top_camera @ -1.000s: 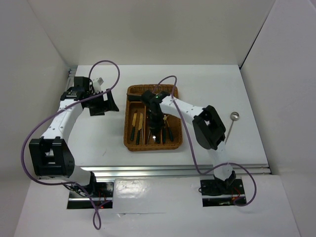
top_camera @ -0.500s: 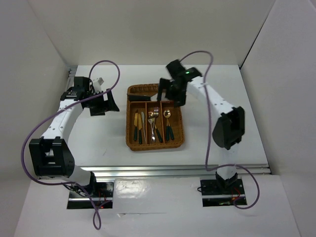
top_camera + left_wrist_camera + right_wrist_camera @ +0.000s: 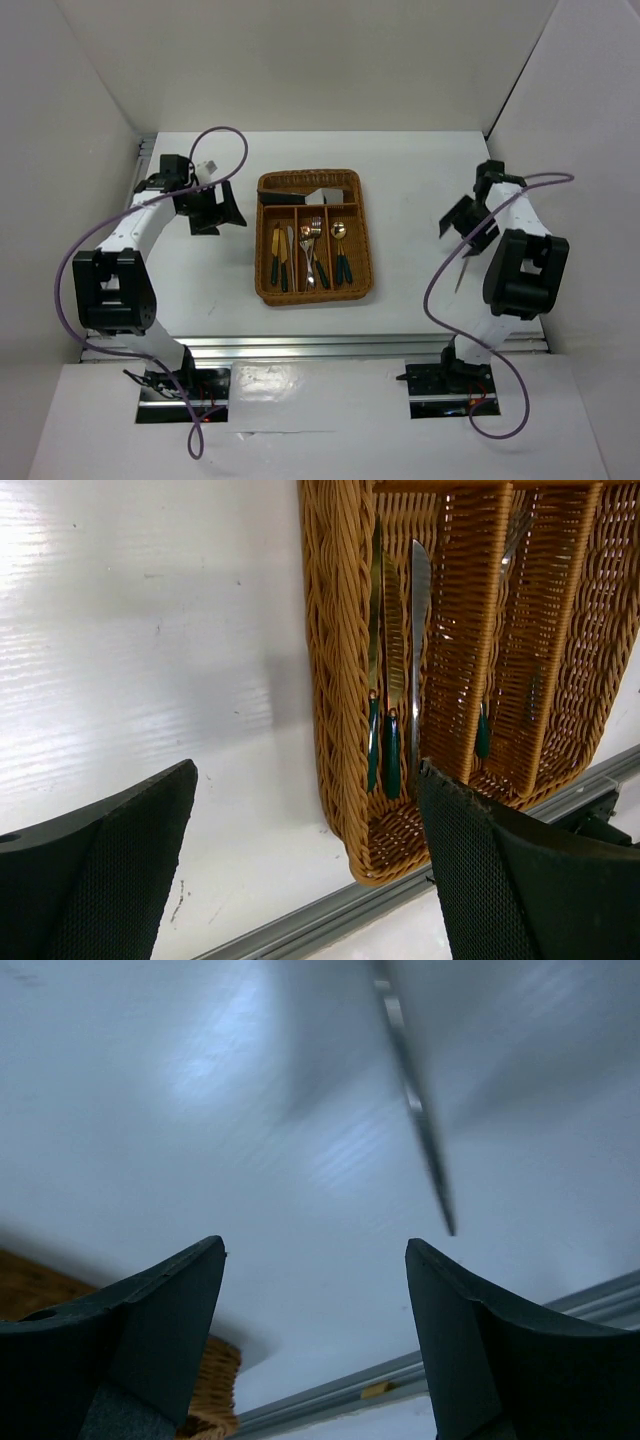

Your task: Sort the eating utensils into containers

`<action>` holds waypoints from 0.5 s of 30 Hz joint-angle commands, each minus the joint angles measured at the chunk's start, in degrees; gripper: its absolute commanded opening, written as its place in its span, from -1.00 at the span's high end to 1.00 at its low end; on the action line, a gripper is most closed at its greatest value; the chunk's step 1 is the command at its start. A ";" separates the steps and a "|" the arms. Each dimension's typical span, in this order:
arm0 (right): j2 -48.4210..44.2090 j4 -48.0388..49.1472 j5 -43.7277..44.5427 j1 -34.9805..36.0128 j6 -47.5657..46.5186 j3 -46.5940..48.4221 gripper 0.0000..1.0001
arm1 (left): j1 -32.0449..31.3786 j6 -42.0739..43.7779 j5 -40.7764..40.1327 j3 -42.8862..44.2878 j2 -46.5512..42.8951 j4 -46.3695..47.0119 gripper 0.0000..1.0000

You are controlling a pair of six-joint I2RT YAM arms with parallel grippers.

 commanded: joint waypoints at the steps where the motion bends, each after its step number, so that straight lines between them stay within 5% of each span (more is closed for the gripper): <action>1: -0.51 1.78 2.25 -4.49 -0.30 -3.17 -0.60 | 0.38 0.67 1.77 3.32 0.98 1.55 -0.91; 15: 6.09 9.68 1.65 -9.26 -5.04 -12.93 -0.23 | 0.38 0.14 3.88 4.47 3.80 2.08 -0.88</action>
